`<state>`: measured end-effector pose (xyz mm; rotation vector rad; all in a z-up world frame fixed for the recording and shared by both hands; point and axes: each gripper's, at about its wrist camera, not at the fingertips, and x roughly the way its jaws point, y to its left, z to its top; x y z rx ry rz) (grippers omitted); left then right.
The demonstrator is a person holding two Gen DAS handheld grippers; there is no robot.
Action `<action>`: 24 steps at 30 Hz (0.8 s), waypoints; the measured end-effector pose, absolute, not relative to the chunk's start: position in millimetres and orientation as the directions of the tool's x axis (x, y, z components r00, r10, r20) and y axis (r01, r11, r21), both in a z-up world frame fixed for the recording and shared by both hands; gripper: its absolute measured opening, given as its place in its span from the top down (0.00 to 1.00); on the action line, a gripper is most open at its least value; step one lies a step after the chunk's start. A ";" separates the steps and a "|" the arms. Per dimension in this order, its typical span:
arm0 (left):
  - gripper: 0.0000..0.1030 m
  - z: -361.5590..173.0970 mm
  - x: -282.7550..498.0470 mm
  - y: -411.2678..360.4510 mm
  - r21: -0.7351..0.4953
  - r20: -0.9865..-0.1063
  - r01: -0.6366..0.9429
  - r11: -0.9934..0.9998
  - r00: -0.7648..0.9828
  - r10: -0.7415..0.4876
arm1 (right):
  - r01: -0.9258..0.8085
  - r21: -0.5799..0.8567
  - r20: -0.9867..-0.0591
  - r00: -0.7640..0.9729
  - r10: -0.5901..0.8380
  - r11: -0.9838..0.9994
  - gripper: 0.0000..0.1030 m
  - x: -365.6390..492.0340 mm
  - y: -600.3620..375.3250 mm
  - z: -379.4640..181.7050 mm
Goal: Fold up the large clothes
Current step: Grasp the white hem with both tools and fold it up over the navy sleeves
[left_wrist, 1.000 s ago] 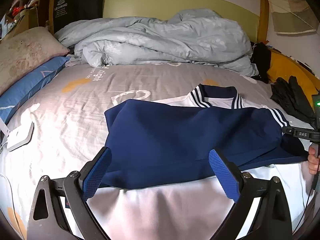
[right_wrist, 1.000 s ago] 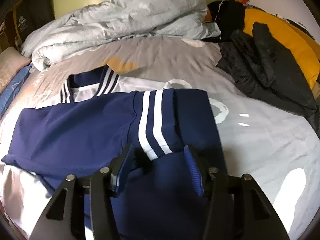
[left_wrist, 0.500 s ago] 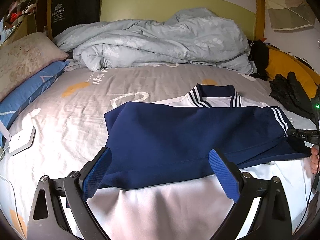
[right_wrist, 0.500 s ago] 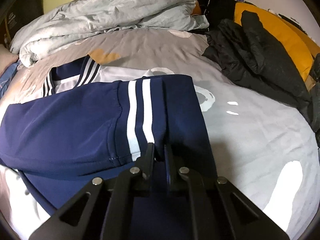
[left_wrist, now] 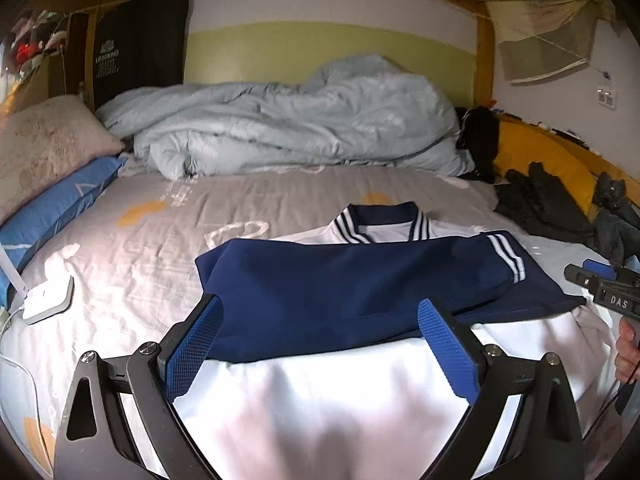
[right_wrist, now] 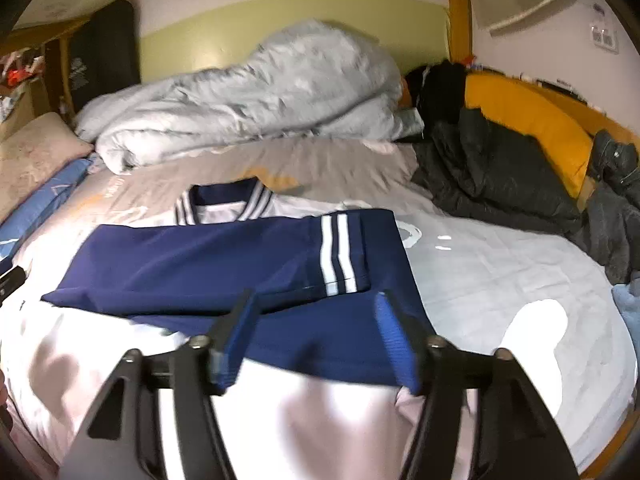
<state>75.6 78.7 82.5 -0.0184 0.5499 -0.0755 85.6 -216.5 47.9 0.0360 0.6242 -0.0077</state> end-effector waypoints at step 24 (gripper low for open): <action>0.01 29.8 10.9 47.4 0.020 -0.616 0.187 0.982 0.776 -0.136 | -0.032 0.002 -0.643 0.766 0.025 0.999 0.11 1.3 -191.1 5.2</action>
